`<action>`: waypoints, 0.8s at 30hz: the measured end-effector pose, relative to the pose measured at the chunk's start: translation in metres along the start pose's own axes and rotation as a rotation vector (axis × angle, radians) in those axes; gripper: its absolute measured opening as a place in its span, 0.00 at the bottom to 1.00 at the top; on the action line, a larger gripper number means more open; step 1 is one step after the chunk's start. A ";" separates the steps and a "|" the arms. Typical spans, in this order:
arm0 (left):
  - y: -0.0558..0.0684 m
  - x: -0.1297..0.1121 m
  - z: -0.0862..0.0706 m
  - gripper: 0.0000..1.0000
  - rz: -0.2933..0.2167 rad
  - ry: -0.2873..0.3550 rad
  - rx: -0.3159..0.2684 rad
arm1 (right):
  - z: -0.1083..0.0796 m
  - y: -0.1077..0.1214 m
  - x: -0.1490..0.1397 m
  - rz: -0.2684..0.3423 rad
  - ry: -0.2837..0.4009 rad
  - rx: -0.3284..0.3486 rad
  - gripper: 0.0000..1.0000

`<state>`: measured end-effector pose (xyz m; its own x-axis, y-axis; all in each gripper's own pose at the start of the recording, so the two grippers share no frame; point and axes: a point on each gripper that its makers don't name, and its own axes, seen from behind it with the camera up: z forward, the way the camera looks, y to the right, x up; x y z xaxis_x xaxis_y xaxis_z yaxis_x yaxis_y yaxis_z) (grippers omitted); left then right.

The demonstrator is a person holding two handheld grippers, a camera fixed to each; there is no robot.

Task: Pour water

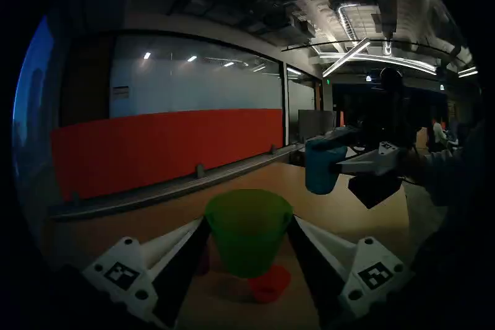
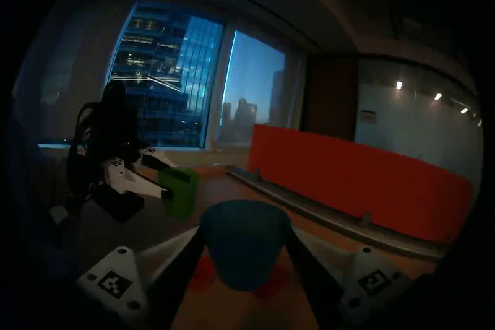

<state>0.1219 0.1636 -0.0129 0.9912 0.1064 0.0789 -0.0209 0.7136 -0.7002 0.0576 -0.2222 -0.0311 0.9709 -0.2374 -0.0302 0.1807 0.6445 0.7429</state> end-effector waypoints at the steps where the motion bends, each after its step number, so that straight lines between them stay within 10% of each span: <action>1: 0.001 0.000 0.001 0.87 0.000 -0.001 -0.001 | 0.001 0.000 0.000 -0.008 -0.001 0.003 0.91; 24: 0.020 -0.001 0.004 0.87 -0.006 0.003 -0.037 | 0.022 0.010 0.043 -0.312 0.000 0.004 0.91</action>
<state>0.1200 0.1804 -0.0240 0.9917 0.1002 0.0811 -0.0103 0.6884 -0.7253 0.0974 -0.2418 -0.0107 0.8686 -0.4235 -0.2573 0.4695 0.5372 0.7007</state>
